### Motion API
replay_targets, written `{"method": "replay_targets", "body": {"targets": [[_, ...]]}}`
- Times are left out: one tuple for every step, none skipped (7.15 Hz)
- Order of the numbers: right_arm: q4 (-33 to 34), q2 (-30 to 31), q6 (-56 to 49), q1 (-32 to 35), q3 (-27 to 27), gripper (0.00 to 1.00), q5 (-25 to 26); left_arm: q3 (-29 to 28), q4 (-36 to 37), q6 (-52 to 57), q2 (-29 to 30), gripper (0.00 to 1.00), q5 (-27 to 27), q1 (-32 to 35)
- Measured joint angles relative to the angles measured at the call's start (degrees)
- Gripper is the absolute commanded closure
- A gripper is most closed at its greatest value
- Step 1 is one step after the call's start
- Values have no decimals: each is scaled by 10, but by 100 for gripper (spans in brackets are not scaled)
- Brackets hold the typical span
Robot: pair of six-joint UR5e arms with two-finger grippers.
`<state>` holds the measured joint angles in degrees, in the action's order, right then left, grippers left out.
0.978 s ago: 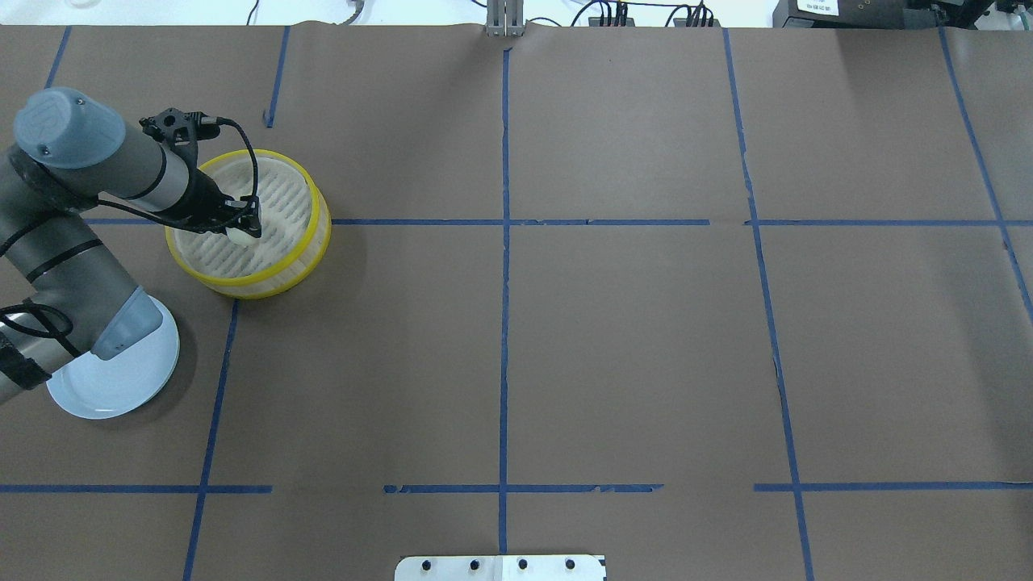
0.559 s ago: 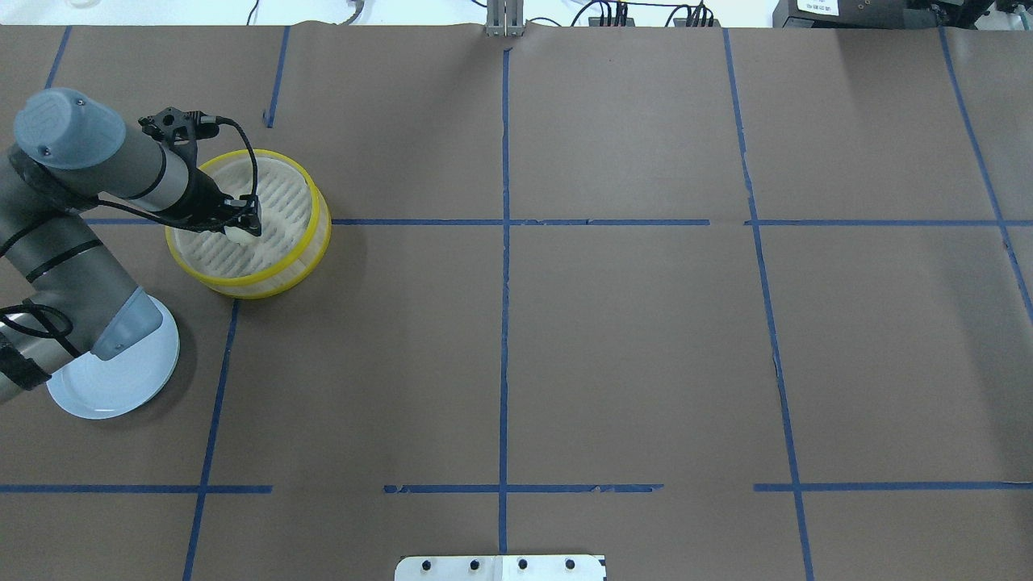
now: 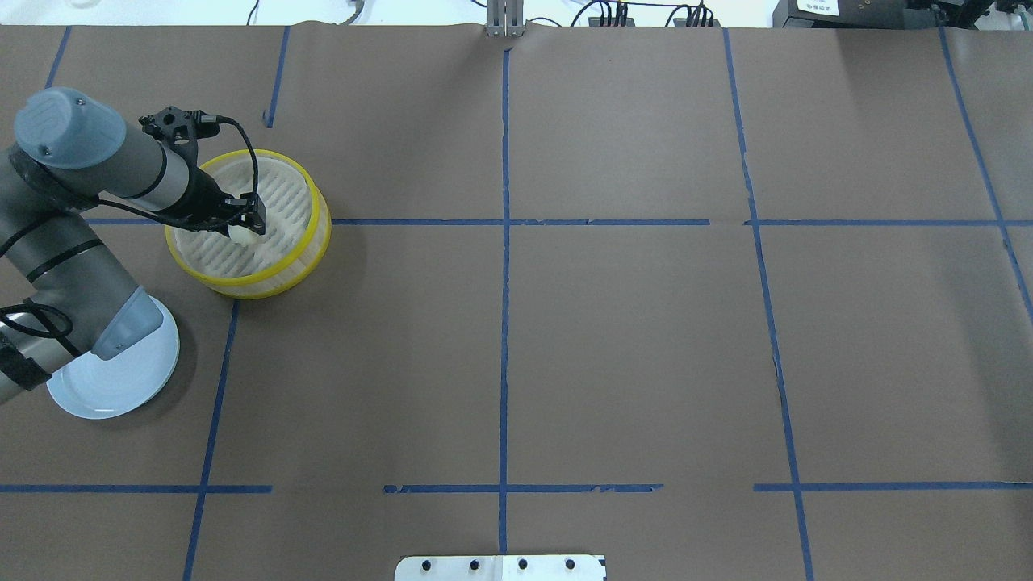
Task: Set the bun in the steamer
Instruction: 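Lower the bun onto the steamer mesh and open the left gripper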
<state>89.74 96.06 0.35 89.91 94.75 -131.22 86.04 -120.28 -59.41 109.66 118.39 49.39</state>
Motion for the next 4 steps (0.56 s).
{"method": "replay_targets", "body": {"targets": [[0,0,0,0,0,0,0,2,0,0,0,1,0,0],[0,0,0,0,0,0,0,4,-1,0,-1,1,-4,3],[0,0,0,0,0,0,0,7,0,6,-1,1,-11,15],[0,0,0,0,0,0,0,10,4,28,-2,1,-7,39]]}}
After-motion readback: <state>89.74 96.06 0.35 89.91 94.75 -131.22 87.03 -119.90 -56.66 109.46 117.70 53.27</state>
